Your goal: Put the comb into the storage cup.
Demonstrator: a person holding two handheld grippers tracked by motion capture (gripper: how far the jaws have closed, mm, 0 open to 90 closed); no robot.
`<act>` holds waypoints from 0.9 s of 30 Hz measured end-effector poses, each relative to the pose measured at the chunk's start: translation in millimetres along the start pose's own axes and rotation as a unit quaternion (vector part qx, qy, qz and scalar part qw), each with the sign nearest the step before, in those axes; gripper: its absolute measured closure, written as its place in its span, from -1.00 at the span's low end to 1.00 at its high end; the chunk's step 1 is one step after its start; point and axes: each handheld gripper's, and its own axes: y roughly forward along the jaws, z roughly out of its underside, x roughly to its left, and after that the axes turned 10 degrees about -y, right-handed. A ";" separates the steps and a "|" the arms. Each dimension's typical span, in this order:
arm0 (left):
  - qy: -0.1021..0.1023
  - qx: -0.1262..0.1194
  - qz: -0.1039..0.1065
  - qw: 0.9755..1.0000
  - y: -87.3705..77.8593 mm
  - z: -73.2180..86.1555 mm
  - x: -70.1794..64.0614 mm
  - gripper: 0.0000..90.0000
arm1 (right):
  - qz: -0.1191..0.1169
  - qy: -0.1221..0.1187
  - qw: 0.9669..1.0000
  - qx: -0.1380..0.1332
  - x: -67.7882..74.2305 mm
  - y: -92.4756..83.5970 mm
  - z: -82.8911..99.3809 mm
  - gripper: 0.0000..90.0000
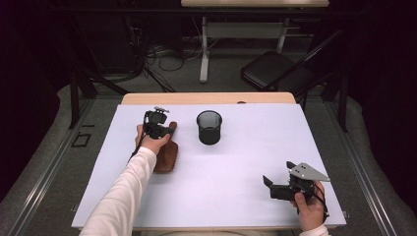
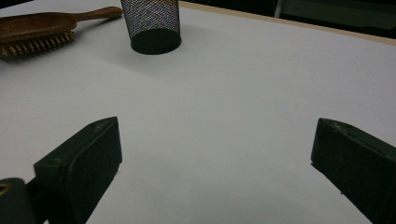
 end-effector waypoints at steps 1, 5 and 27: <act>0.001 0.000 0.000 1.000 1.6 -0.4 0.9 1.00 | -0.002 0.002 1.000 -0.001 0.2 0.3 0.1 -0.95; -0.002 0.002 -0.004 1.000 9.5 -1.1 4.2 1.00 | -0.004 0.000 1.000 0.000 0.7 0.6 0.0 -0.94; 0.031 0.059 -0.031 0.997 36.9 -7.9 3.0 1.00 | -0.012 -0.006 1.000 0.002 2.8 2.7 1.0 -0.90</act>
